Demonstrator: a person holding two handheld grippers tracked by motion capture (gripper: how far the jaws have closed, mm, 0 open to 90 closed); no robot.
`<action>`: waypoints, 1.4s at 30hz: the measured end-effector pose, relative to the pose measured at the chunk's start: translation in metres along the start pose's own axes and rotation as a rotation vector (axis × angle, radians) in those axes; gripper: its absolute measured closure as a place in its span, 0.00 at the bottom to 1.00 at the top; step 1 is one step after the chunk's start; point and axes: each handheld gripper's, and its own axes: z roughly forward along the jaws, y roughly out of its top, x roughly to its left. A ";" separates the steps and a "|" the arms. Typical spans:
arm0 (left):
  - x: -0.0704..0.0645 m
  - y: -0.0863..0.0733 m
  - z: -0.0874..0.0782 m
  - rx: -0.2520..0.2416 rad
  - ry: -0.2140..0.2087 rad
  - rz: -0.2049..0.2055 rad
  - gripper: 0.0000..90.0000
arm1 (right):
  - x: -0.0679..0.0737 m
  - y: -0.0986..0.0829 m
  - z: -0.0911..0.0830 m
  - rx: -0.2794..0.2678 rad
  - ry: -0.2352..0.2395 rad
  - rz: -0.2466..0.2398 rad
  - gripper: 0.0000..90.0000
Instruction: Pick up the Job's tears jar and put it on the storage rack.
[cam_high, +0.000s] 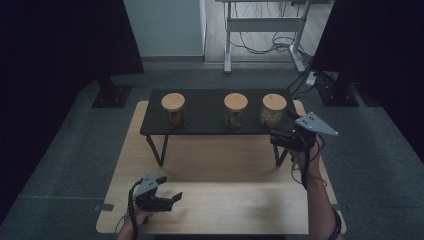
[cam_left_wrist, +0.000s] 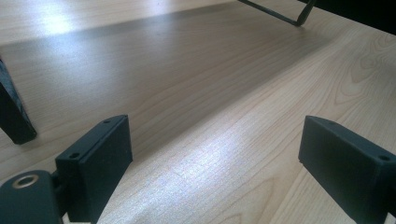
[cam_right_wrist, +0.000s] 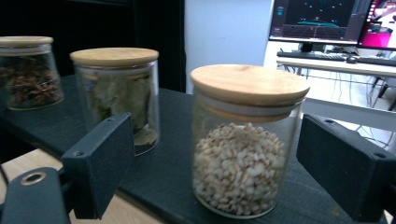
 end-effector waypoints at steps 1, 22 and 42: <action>0.000 0.000 0.000 0.000 0.000 0.000 0.10 | 0.001 -0.001 -0.002 -0.002 0.010 -0.002 0.12; -0.001 0.000 0.001 0.003 -0.002 0.003 0.10 | 0.022 -0.034 -0.037 -0.020 0.083 -0.015 0.12; -0.001 0.000 0.001 0.006 -0.001 0.004 0.10 | 0.030 -0.082 -0.060 0.014 0.109 0.007 0.11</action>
